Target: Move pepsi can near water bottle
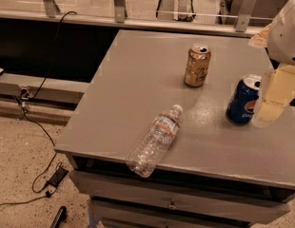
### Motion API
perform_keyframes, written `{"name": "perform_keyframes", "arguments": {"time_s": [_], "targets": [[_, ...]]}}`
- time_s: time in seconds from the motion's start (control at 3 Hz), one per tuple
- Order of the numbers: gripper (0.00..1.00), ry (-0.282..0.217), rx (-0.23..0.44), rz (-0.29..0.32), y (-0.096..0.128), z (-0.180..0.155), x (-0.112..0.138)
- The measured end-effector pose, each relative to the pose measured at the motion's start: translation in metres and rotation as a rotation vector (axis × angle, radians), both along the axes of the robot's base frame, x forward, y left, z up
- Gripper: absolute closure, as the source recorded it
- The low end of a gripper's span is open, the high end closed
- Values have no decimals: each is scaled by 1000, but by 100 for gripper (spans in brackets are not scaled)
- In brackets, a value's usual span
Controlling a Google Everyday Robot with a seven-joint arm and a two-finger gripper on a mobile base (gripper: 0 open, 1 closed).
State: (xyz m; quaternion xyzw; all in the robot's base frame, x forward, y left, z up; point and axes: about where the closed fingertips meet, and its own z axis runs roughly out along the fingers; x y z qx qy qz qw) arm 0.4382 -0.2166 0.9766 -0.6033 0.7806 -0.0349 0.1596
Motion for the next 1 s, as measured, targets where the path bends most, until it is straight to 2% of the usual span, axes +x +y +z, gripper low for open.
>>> {"name": "perform_keyframes", "arguments": {"time_s": [0.33,0.67,1.0], "targets": [[0,0,0,0,0,0,0],[0,2,35,9,-7,-3,22],[0,3,32,1,-16,-18,60]]}}
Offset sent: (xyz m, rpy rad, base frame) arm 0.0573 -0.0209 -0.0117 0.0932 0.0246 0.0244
